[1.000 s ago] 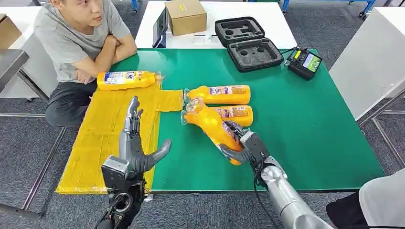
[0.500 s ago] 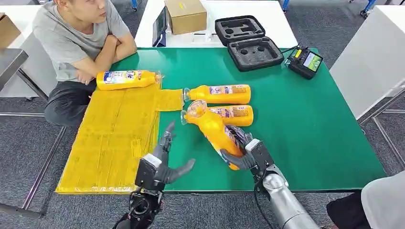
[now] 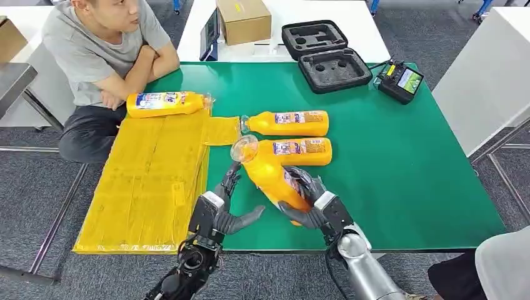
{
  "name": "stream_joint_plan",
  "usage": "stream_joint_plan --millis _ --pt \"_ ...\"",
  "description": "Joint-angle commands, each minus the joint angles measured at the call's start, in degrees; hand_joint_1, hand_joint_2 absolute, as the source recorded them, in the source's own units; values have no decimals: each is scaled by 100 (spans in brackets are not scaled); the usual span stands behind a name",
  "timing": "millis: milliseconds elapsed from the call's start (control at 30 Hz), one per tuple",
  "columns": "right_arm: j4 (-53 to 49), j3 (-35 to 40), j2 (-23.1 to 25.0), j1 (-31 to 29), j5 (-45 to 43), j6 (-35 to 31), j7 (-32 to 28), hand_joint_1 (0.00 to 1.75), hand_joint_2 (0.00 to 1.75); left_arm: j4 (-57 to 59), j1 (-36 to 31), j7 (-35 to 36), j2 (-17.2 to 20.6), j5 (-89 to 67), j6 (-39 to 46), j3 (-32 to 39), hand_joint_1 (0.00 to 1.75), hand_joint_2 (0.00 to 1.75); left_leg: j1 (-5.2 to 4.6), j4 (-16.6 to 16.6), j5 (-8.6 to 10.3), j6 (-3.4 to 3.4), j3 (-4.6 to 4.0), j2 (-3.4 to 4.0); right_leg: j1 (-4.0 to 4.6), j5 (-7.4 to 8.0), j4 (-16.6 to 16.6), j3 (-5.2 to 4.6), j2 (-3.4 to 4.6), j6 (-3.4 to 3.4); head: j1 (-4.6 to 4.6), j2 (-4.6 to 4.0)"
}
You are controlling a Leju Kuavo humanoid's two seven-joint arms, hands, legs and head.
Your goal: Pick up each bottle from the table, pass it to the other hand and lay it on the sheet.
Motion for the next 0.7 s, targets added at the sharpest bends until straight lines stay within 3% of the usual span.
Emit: stream_joint_plan --millis 33,167,700 --pt "-107 197 105 24 43 -9 15 175 175 474 -410 31 -9 288 -192 111 0 175 3 -2 -3 -5 9 -1 2 -2 -2 9 3 -5 0 0" --pt "14 240 188 -17 75 -17 15 175 175 236 -469 266 90 618 -477 296 0 175 6 0 -11 -12 21 3 5 -8 1 20 12 -11 0 0" --pt "300 255 158 -250 -4 -87 15 175 175 -256 -75 787 193 1057 -1475 -63 0 175 3 -3 -12 -9 22 10 2 -7 -3 22 17 -8 0 0"
